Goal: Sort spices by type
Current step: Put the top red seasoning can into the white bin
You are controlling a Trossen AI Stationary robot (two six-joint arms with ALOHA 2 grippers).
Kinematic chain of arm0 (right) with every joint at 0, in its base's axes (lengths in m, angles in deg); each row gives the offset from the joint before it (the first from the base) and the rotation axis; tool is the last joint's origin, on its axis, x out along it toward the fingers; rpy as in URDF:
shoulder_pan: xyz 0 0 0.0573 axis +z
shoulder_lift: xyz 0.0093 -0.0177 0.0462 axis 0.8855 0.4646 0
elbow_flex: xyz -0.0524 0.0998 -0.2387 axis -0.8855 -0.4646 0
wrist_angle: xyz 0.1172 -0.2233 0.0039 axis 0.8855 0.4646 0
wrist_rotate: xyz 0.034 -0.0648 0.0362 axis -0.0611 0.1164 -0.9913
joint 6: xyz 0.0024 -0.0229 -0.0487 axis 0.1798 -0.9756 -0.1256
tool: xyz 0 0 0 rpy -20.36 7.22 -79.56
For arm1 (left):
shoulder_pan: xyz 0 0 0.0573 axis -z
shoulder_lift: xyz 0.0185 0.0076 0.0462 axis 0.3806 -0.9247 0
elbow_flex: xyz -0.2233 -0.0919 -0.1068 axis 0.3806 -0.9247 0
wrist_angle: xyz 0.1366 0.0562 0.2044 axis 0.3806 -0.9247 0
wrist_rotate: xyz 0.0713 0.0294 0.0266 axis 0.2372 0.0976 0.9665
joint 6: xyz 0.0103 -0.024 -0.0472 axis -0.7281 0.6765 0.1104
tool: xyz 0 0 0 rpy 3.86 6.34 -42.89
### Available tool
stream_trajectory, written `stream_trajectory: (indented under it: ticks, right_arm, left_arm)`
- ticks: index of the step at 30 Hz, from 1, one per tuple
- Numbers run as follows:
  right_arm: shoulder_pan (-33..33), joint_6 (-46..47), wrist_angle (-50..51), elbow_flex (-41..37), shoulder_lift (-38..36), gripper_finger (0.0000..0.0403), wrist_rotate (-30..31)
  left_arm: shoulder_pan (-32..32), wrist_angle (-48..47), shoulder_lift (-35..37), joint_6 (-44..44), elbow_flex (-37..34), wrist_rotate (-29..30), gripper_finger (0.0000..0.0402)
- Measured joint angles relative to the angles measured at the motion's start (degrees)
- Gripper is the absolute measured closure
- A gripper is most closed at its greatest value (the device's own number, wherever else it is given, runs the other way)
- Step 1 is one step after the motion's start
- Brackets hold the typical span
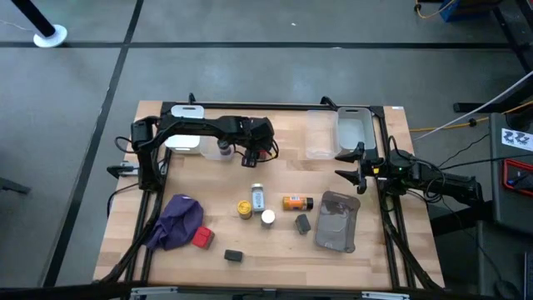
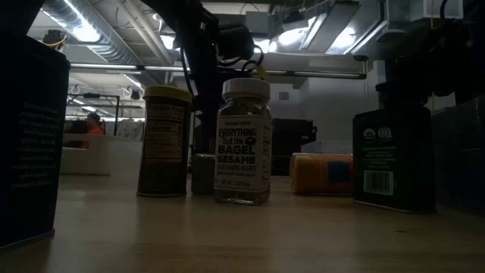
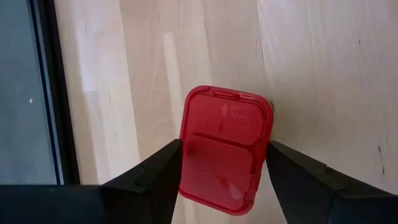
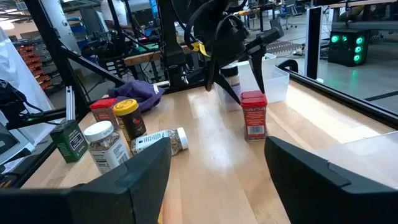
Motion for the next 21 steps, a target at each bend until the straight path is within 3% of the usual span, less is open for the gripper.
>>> stream_trajectory:
  ticks: [21]
  right_arm:
    - [0.0, 0.0, 0.0, 0.0, 0.0, 0.0143, 0.0]
  left_arm:
    - [0.1, 2.0, 0.0, -2.0, 0.1, -1.3, 0.0187]
